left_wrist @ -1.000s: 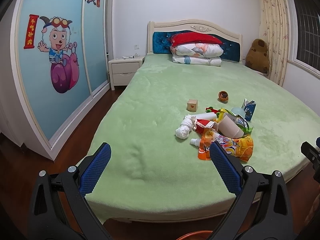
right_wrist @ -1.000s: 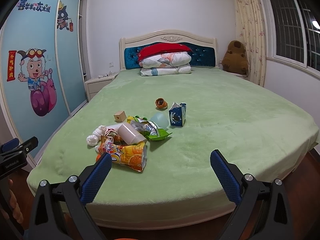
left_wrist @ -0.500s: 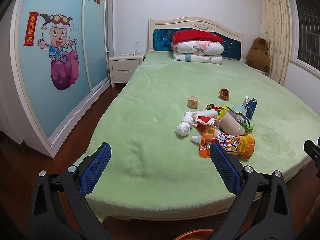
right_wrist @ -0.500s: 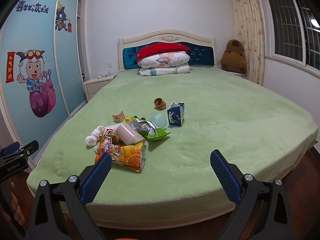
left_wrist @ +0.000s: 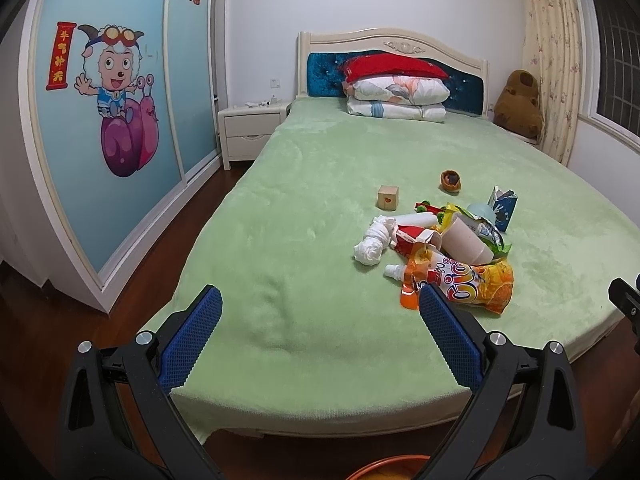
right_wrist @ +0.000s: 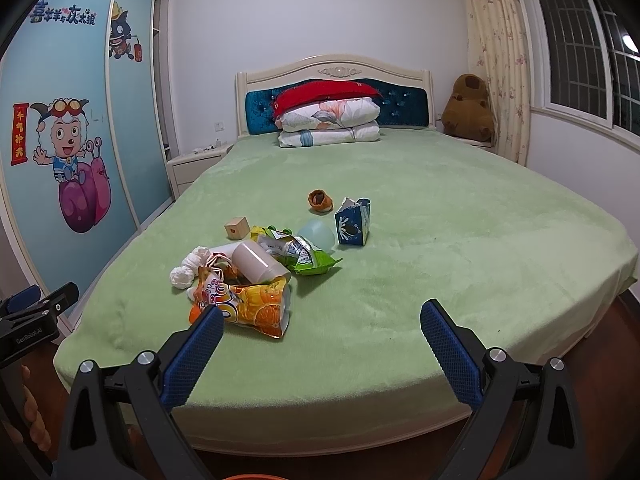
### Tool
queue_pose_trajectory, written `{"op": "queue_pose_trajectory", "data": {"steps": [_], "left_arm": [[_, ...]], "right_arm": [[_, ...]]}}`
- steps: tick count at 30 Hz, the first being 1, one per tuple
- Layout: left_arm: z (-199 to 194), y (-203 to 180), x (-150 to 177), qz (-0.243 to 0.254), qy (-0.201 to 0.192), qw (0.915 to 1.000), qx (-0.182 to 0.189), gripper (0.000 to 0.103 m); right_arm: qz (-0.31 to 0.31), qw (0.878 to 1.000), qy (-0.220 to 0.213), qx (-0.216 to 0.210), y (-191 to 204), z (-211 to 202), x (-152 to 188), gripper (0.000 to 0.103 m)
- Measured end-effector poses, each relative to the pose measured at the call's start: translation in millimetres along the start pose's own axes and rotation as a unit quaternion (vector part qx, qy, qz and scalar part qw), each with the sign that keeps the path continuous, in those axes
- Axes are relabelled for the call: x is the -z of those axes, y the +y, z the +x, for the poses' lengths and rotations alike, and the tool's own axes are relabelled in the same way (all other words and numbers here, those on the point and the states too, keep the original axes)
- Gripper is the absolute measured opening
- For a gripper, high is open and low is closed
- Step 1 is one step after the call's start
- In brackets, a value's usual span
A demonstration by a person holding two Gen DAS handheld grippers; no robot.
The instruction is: Collect trash
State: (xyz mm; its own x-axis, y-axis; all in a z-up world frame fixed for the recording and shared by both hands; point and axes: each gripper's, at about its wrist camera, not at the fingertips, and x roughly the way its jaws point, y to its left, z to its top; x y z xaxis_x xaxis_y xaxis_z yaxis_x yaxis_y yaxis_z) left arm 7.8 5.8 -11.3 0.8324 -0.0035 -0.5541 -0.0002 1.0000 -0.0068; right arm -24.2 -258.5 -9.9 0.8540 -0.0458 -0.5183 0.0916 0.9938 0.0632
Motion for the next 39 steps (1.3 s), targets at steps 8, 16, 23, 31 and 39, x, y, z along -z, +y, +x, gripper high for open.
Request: {"op": "queue_pose_trajectory", "data": {"steps": [8, 16, 23, 31, 39], "left_arm": [[1.8, -0.1, 1.6, 0.001, 0.003, 1.0, 0.0, 0.096], [5.1, -0.9, 3.1, 0.0, 0.009, 1.0, -0.001, 0.096], [7.8, -0.8, 4.0, 0.002, 0.013, 0.9999, -0.001, 0.096], [11.6, 3.8, 5.5, -0.001, 0.018, 0.9998, -0.002, 0.096], [17.7, 13.9, 9.6, -0.007, 0.027, 0.9996, -0.008, 0.096]], "right_arm": [[0.0, 1.0, 0.002, -0.001, 0.0, 3.1, 1.3, 0.097], [-0.001, 1.0, 0.007, -0.002, 2.1, 6.8, 4.2, 0.097], [-0.002, 1.0, 0.013, -0.006, 3.9, 13.2, 5.3, 0.097], [-0.01, 1.0, 0.019, -0.009, 9.5, 22.8, 2.4, 0.097], [-0.056, 0.992, 0.073, -0.082, 33.7, 89.3, -21.5, 0.097]]}}
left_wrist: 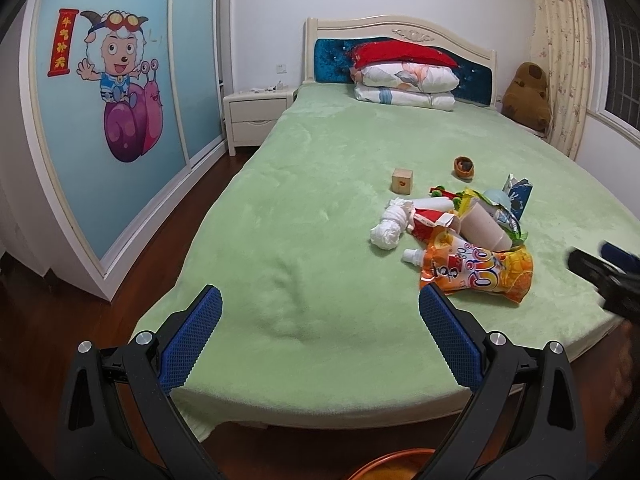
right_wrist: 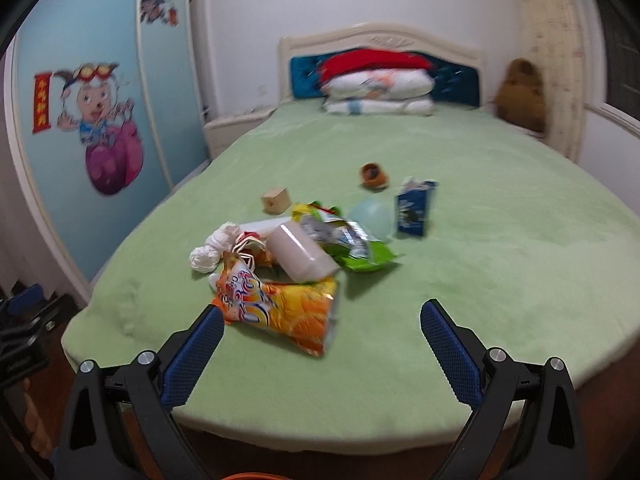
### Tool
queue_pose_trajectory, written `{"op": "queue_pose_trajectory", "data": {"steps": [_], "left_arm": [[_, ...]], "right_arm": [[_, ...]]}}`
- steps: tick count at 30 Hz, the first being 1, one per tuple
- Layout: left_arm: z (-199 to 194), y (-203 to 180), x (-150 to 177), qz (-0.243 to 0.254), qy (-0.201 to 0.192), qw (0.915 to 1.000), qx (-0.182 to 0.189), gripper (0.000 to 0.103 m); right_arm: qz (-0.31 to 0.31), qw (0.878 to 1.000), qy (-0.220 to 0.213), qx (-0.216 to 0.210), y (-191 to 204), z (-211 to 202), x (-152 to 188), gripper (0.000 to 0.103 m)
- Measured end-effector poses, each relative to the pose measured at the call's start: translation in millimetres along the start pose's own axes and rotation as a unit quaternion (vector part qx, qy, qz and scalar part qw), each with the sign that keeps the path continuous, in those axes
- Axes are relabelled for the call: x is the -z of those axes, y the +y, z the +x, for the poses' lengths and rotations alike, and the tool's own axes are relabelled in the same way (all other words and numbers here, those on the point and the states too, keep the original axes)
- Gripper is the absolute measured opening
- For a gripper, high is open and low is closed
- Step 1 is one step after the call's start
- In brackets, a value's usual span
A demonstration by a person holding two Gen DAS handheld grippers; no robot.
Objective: Collect trash
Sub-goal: 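Grasp the white paper cup with the right tool while the left tool approaches the orange pouch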
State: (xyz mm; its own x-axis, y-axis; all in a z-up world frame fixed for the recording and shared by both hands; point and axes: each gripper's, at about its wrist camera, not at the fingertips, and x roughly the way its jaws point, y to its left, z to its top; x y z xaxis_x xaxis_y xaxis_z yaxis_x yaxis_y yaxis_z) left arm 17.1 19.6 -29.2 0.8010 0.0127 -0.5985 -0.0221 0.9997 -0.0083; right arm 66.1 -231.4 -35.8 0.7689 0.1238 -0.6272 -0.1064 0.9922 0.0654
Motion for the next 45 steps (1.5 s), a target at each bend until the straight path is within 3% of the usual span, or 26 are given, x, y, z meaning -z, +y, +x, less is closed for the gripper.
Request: {"op": "queue_pose_trajectory", "data": {"steps": [7, 14, 17, 18, 20, 27, 33, 38, 42, 45], "left_arm": [[2.2, 16.2, 1.4, -0.009, 0.006, 0.9999, -0.012, 0.096], [4.4, 32.3, 2.6, -0.02, 0.011, 0.9995, -0.022, 0.096], [6.5, 38.0, 4.3, -0.026, 0.016, 0.9993, -0.022, 0.096], [7.5, 39.1, 5.2, -0.027, 0.018, 0.9992, -0.022, 0.096], [8.3, 39.1, 6.1, -0.026, 0.02, 0.9992, -0.023, 0.096], [14.5, 39.4, 7.2, -0.033, 0.029, 0.9989, -0.014, 0.096], [26.0, 21.6, 10.5, -0.037, 0.056, 0.9972, 0.034, 0.096], [45.9, -8.7, 14.9, -0.067, 0.111, 0.9835, 0.127, 0.096], [67.8, -37.0, 8.3, -0.132, 0.175, 0.9535, 0.207, 0.096], [82.7, -61.1, -0.7, -0.178, 0.205, 0.9344, 0.23, 0.096]], "right_arm": [[-0.036, 0.996, 0.076, -0.033, 20.0, 77.8, -43.0, 0.086], [-0.091, 0.985, 0.144, 0.013, 33.8, 140.1, -57.0, 0.077], [-0.123, 0.975, 0.177, 0.045, 38.1, 167.2, -54.5, 0.066], [-0.13, 0.972, 0.187, 0.051, 39.0, 175.1, -52.6, 0.052], [-0.122, 0.971, 0.2, 0.048, 36.9, 180.9, -52.2, 0.05], [-0.109, 0.98, 0.164, 0.018, 33.5, 141.6, -54.0, 0.049], [-0.084, 0.991, 0.105, 0.01, 12.2, 85.5, -67.8, 0.049], [-0.067, 0.996, 0.058, -0.011, -6.7, 25.9, -63.4, 0.049], [-0.049, 0.998, 0.032, -0.025, -22.0, -13.9, -49.9, 0.049], [-0.038, 0.999, 0.015, -0.035, -33.2, -37.6, -38.5, 0.049]]}}
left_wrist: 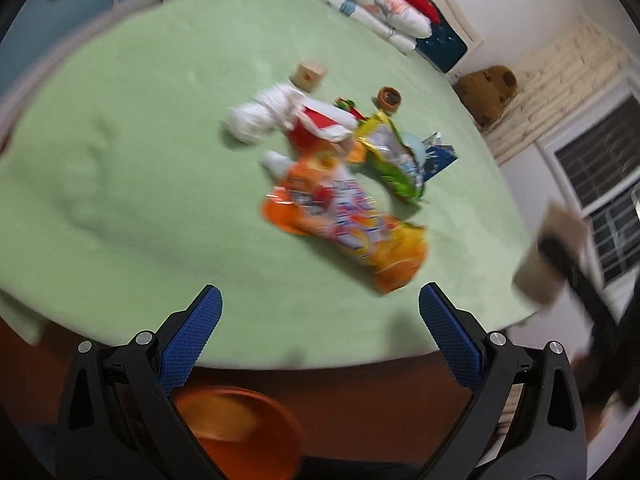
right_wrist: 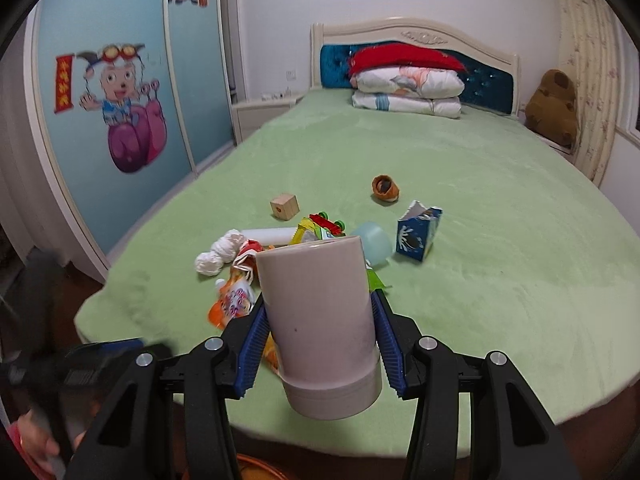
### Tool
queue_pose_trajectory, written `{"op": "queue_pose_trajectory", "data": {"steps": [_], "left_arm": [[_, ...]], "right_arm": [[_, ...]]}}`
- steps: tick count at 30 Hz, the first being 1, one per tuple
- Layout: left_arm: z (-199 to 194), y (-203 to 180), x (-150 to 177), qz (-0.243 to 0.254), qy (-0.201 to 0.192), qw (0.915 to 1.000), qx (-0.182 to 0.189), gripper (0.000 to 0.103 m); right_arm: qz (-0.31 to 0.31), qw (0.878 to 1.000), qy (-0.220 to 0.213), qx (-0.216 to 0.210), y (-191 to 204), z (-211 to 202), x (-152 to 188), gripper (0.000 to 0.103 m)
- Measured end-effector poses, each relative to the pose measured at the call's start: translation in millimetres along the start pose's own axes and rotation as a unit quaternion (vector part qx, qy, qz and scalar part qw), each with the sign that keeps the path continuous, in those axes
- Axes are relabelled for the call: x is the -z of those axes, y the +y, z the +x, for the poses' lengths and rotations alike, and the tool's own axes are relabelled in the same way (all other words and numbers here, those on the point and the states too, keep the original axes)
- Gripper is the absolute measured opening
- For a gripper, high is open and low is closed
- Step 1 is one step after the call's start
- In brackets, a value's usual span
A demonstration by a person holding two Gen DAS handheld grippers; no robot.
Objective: Collect trash
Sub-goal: 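Grasp the white paper cup with the right tool while the left tool approaches the orange pouch, then grasp the orange snack pouch with the left tool and lift it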
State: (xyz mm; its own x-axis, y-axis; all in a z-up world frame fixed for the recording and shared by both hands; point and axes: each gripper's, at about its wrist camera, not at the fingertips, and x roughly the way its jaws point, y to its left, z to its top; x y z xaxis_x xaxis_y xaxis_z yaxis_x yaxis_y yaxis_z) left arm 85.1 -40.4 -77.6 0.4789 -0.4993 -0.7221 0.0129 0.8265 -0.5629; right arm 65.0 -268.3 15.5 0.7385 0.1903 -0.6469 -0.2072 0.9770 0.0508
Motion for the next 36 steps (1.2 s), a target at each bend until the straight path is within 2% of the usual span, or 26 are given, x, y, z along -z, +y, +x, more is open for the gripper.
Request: {"op": "queue_pose_trajectory", "data": {"steps": [5, 11, 15, 17, 18, 20, 23, 29, 36], "left_arm": [[34.9, -28.8, -17.0, -0.05, 0.028, 0.9983, 0.002, 0.096], [87.3, -24.9, -37.5, -0.15, 0.069, 0.9861, -0.011, 0.096], [104.9, -22.9, -40.7, -0.16, 0.085, 0.9828, -0.035, 0.093], [109.0, -19.9, -38.6, -0.162, 0.092, 0.9815, -0.045, 0.061], [108.7, -18.5, -36.7, -0.16, 0.089, 0.9818, -0.049, 0.06], [105.1, -19.9, -35.6, -0.145, 0.079, 0.9849, -0.051, 0.051], [94.5, -24.7, -31.2, -0.114, 0.066, 0.9897, -0.056, 0.046], [69.3, -32.6, -21.2, -0.056, 0.046, 0.996, -0.053, 0.043], [24.0, -38.8, -13.7, 0.005, -0.005, 0.9989, -0.047, 0.043]], "right_arm": [[-0.002, 1.0, -0.015, -0.005, -6.7, -26.5, 17.8, 0.049], [0.006, 0.999, -0.03, -0.013, -14.2, -57.7, 40.4, 0.049], [0.006, 0.999, -0.033, -0.011, -15.9, -70.8, 55.3, 0.049], [0.007, 0.999, -0.031, -0.013, -15.9, -73.7, 63.8, 0.049], [0.007, 0.999, -0.031, -0.013, -15.6, -74.4, 67.3, 0.049], [0.008, 0.999, -0.03, -0.014, -14.7, -73.8, 72.8, 0.049], [0.014, 0.999, -0.029, -0.019, -14.2, -72.6, 77.0, 0.049], [0.024, 0.999, -0.034, -0.019, -13.3, -70.8, 80.2, 0.049], [0.028, 0.999, -0.033, -0.021, -6.3, -68.9, 82.9, 0.049]]}}
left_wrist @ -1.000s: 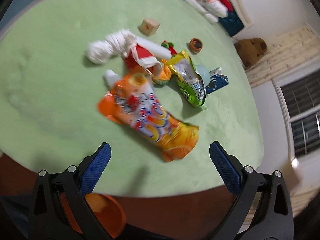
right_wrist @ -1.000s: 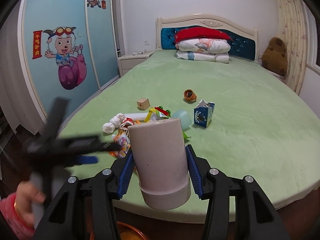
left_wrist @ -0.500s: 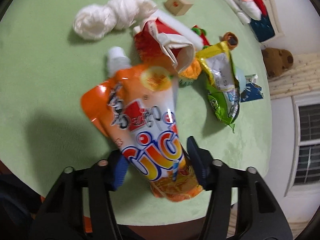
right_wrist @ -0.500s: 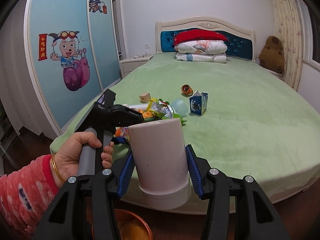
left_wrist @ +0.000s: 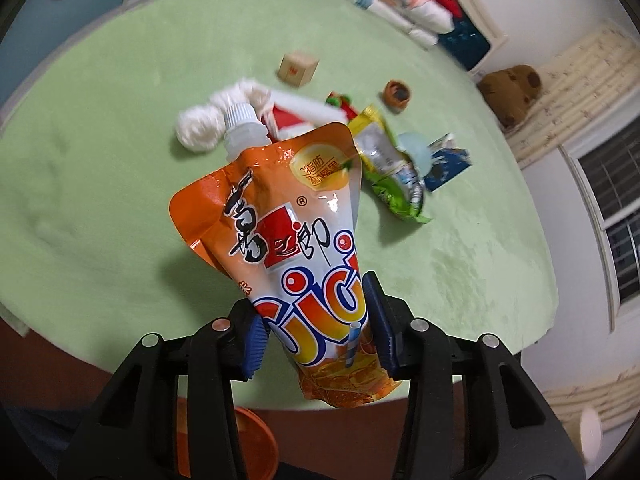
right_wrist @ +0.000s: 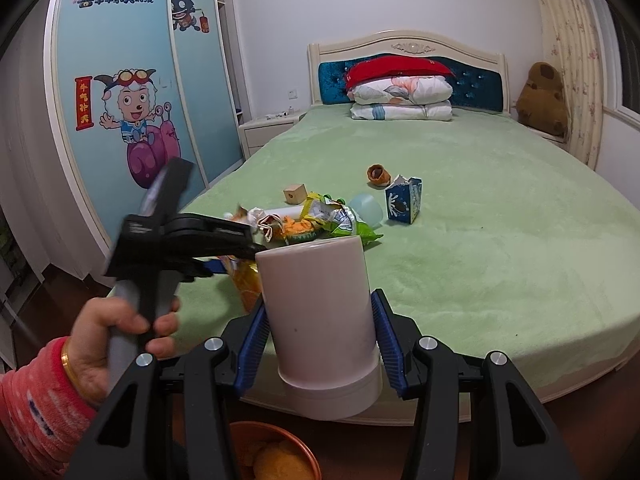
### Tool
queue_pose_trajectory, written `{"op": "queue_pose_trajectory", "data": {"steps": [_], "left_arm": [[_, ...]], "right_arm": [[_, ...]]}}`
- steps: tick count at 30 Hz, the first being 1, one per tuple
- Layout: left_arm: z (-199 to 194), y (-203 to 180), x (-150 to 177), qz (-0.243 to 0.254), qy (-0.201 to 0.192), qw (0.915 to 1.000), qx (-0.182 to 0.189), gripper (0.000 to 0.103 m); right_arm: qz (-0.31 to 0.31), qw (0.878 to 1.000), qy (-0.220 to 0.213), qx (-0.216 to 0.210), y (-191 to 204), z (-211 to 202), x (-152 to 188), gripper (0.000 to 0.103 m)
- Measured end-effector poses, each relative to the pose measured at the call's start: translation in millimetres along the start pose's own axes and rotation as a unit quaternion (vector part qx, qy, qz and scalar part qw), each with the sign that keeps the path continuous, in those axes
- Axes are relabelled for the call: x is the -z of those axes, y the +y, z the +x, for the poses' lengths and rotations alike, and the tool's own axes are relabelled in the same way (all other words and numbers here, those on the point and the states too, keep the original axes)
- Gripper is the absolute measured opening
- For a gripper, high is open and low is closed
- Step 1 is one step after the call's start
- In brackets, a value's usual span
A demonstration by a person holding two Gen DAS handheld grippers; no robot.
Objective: Collect trash
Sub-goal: 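Grasp the orange snack pouch with the left tool and lift it, then carry both items over the orange bucket and open both tools to drop them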
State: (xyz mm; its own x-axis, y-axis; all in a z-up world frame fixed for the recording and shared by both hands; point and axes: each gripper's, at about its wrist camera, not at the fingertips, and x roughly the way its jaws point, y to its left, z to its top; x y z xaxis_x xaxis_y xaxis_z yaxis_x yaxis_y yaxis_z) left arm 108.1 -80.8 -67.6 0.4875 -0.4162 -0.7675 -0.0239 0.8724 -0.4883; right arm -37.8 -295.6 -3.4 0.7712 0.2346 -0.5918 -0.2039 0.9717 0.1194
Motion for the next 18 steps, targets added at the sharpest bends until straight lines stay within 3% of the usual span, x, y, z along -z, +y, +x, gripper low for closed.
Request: {"op": "queue_pose_trajectory", "data": {"steps": [10, 18], "left_arm": [[-62.8, 0.6, 23.7, 0.108, -0.07, 0.991, -0.034, 0.043], [-77.0, 11.8, 67.2, 0.197, -0.054, 0.9767, -0.065, 0.043]], "right_arm": [[-0.005, 1.0, 0.01, -0.01, 16.2, 7.7, 8.2, 0.049], [-0.016, 0.999, 0.043, -0.03, 40.5, 23.2, 28.0, 0.049]]}}
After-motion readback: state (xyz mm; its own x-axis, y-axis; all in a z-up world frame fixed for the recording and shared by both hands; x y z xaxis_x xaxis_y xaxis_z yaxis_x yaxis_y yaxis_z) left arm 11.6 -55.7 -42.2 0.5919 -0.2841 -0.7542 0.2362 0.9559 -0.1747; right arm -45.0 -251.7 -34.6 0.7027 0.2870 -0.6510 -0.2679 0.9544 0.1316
